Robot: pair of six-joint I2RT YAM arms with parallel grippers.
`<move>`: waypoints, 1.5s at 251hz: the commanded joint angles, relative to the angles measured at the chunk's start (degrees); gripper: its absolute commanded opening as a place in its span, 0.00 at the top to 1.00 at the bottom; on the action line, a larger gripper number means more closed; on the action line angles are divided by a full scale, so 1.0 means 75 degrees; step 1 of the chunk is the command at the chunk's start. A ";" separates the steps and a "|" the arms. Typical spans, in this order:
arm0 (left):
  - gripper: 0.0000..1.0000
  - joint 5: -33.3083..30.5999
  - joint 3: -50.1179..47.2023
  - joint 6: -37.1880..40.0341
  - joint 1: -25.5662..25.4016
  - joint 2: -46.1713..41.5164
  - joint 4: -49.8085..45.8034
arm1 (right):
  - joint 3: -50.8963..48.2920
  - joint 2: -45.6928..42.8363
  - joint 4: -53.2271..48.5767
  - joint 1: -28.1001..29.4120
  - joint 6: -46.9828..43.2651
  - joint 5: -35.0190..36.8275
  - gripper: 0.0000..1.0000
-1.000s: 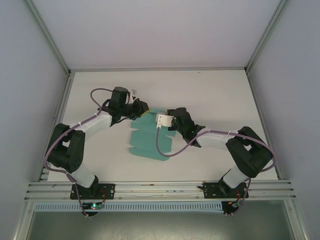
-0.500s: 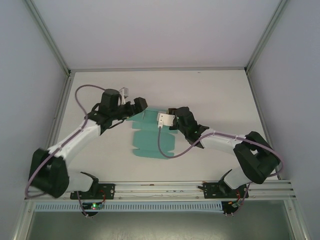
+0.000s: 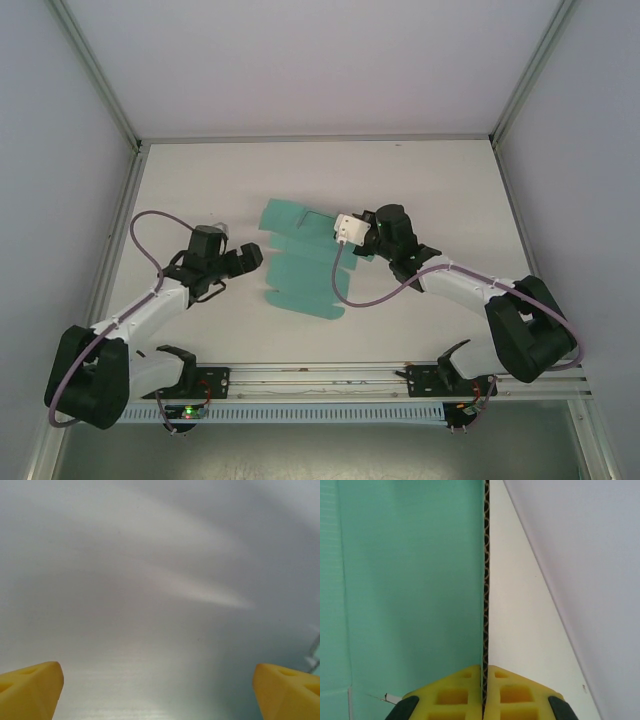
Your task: Assemble paper box
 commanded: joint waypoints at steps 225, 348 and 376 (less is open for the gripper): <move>0.48 0.2976 0.0087 0.0139 -0.0718 0.2606 0.5192 | 0.0295 0.0321 0.0736 -0.0082 0.1166 -0.1494 1.00; 0.98 0.1596 0.0270 0.0582 -0.0753 0.1736 0.3408 | 0.0224 0.0027 0.0536 -0.0078 0.0654 -0.0998 1.00; 0.48 0.1250 0.0364 0.0718 -0.0756 0.1228 0.2496 | 0.0372 0.0009 0.0102 0.0036 0.0029 -0.0486 1.00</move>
